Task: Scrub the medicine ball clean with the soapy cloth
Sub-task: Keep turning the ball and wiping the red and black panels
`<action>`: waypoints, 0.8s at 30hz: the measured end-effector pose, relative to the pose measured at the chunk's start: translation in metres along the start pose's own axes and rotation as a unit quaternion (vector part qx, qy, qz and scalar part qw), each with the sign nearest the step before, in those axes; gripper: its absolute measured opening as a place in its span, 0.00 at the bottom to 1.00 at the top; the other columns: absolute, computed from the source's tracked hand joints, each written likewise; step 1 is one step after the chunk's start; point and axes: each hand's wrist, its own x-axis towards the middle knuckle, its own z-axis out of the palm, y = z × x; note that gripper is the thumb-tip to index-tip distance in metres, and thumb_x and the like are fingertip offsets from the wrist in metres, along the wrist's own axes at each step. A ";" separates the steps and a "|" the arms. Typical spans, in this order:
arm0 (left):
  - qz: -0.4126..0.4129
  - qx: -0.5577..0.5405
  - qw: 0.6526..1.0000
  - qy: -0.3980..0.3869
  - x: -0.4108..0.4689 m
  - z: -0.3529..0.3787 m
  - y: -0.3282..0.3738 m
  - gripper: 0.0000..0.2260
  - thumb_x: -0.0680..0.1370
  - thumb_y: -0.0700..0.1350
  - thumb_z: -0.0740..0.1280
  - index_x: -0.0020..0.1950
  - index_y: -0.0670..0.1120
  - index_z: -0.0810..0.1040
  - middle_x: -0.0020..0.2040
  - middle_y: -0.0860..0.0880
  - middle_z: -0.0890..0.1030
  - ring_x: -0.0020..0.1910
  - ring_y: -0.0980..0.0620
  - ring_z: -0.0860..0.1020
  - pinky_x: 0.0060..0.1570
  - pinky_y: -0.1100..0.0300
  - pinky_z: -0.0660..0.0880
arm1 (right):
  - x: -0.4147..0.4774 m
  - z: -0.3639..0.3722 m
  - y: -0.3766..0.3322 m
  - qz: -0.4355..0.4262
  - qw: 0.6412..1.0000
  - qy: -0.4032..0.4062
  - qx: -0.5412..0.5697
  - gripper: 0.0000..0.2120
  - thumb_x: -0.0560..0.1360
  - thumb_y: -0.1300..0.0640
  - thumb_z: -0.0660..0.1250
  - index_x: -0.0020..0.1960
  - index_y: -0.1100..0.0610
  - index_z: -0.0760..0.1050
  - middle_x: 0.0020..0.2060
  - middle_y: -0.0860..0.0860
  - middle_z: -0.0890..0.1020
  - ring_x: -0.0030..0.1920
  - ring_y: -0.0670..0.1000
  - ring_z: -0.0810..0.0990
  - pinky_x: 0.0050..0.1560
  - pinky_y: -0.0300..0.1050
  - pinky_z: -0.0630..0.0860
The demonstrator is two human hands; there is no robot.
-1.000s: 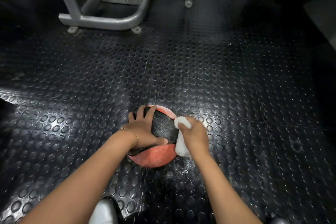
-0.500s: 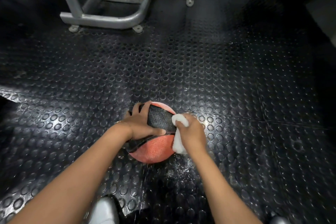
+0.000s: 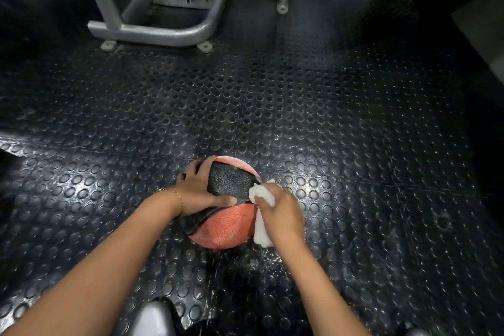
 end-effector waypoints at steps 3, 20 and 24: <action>0.007 0.008 1.000 -0.002 -0.002 0.000 -0.001 0.48 0.70 0.60 0.71 0.75 0.59 0.39 0.76 0.50 0.40 0.75 0.39 0.44 0.73 0.42 0.51 | 0.001 0.001 0.001 0.005 1.000 0.012 0.015 0.14 0.75 0.53 0.64 0.60 0.48 0.74 0.55 0.50 0.77 0.52 0.51 0.75 0.51 0.46 0.74; 0.029 0.049 0.998 -0.007 -0.003 0.004 -0.005 0.50 0.67 0.62 0.72 0.75 0.60 0.38 0.76 0.54 0.40 0.75 0.41 0.45 0.72 0.41 0.53 | 0.016 -0.002 -0.006 0.083 0.994 0.029 0.069 0.12 0.76 0.55 0.64 0.58 0.52 0.76 0.50 0.51 0.81 0.44 0.49 0.77 0.45 0.43 0.75; 0.029 0.075 0.997 -0.016 -0.002 0.003 -0.001 0.51 0.67 0.63 0.71 0.74 0.61 0.36 0.76 0.56 0.38 0.75 0.41 0.43 0.72 0.41 0.54 | 0.000 0.005 -0.012 -0.001 1.000 0.028 -0.005 0.13 0.74 0.52 0.64 0.58 0.45 0.75 0.56 0.51 0.77 0.53 0.52 0.75 0.49 0.45 0.74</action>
